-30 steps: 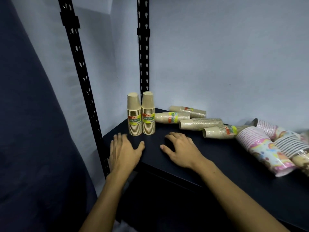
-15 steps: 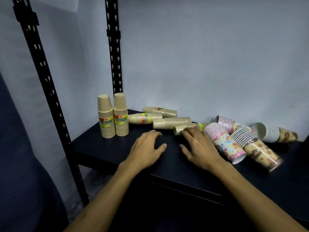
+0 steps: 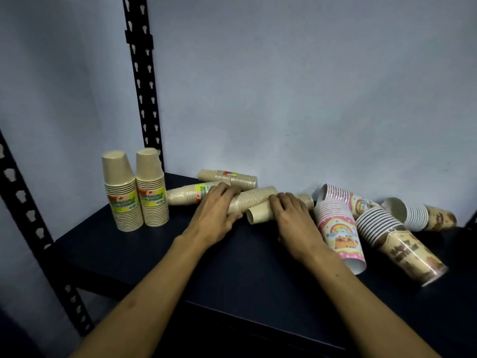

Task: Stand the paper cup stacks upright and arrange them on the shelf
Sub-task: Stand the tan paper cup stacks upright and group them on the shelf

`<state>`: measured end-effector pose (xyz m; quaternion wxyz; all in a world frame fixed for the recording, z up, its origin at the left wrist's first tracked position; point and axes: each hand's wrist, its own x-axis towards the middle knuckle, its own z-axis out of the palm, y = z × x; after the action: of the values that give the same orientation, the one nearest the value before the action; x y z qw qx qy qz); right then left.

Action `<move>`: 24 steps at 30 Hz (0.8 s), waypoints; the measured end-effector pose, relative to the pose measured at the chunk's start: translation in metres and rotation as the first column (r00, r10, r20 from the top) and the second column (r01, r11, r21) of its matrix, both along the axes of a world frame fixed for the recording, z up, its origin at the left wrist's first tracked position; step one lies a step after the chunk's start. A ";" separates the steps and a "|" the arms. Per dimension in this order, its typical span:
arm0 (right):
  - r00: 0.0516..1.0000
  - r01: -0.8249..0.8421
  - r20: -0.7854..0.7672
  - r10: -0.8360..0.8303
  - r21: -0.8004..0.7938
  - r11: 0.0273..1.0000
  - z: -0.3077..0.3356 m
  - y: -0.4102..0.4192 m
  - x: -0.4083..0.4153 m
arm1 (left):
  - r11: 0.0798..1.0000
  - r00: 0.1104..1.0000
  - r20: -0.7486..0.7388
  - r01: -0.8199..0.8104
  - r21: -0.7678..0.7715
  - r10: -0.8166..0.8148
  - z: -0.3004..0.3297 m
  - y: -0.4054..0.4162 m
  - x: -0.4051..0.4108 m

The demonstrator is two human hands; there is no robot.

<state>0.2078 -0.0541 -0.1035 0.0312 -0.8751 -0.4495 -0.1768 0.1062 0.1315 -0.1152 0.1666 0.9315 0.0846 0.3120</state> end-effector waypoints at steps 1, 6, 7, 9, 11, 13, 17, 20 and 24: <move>1.000 -0.017 -0.013 0.017 0.013 1.000 0.001 0.000 0.000 | 1.000 1.000 0.006 0.016 -0.022 -0.016 0.000 0.000 -0.001; 0.988 -0.108 -0.097 0.121 0.130 0.986 -0.004 -0.006 0.000 | 0.969 0.995 0.103 0.040 -0.242 -0.016 0.003 -0.004 -0.013; 0.982 -0.130 -0.111 0.150 0.171 0.977 -0.005 -0.007 0.000 | 0.948 0.990 0.141 0.040 -0.314 0.005 0.004 -0.005 -0.016; 0.969 -0.174 -0.122 0.214 0.277 0.945 -0.007 -0.009 -0.001 | 0.897 0.975 0.220 0.075 -0.437 0.025 0.010 -0.008 -0.021; 0.960 -0.197 -0.111 0.256 0.380 0.904 -0.004 -0.013 -0.005 | 0.838 0.956 0.293 0.136 -0.529 0.030 0.015 -0.012 -0.025; 0.957 -0.198 -0.099 0.274 0.469 0.861 -0.002 -0.017 -0.008 | 0.779 0.939 0.341 0.178 -0.601 0.048 0.020 -0.014 -0.028; 0.922 -0.160 -0.197 0.332 0.589 0.792 0.002 -0.020 -0.014 | 0.670 0.908 0.416 0.277 -0.688 0.051 0.027 -0.014 -0.030; 0.897 -0.133 -0.235 0.373 0.662 0.738 0.006 -0.021 -0.018 | 0.704 0.892 0.452 0.313 -0.637 0.013 0.036 -0.014 -0.033; 0.829 -0.079 -0.313 0.463 0.755 0.651 0.012 -0.024 -0.015 | 0.671 0.900 0.421 0.384 -0.634 -0.117 0.054 -0.017 -0.030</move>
<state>0.1923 -0.0782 -0.0910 0.5053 -0.7271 -0.4521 -0.1072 0.0761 0.1150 -0.0609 0.5627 0.7293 0.0353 0.3876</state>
